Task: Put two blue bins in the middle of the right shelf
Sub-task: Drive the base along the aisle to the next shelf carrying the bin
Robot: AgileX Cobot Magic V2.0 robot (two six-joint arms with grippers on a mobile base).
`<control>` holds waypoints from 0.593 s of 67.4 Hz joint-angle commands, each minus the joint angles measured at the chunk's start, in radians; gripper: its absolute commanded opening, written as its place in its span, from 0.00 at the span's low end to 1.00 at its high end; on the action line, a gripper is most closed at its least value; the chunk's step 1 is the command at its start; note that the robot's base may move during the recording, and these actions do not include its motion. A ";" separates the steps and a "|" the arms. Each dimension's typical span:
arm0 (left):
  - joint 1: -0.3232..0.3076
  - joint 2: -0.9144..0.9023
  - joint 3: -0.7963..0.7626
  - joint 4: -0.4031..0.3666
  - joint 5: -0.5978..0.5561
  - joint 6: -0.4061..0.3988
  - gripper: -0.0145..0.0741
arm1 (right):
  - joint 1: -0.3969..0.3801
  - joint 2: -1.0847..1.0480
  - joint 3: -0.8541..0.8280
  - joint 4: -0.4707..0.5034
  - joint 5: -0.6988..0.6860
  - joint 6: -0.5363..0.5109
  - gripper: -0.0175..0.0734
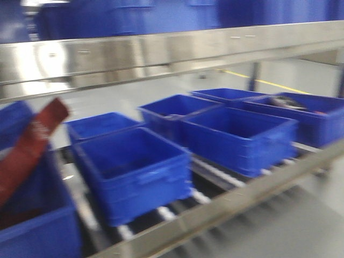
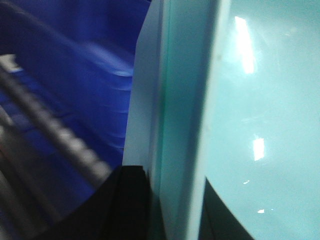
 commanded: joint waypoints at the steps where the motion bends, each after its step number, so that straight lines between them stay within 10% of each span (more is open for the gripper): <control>1: -0.011 -0.018 -0.020 -0.072 -0.192 -0.027 0.04 | 0.008 -0.009 -0.010 0.063 -0.095 -0.018 0.02; 40: -0.011 -0.018 -0.020 -0.070 -0.192 -0.027 0.04 | 0.008 -0.009 -0.010 0.063 -0.095 -0.018 0.02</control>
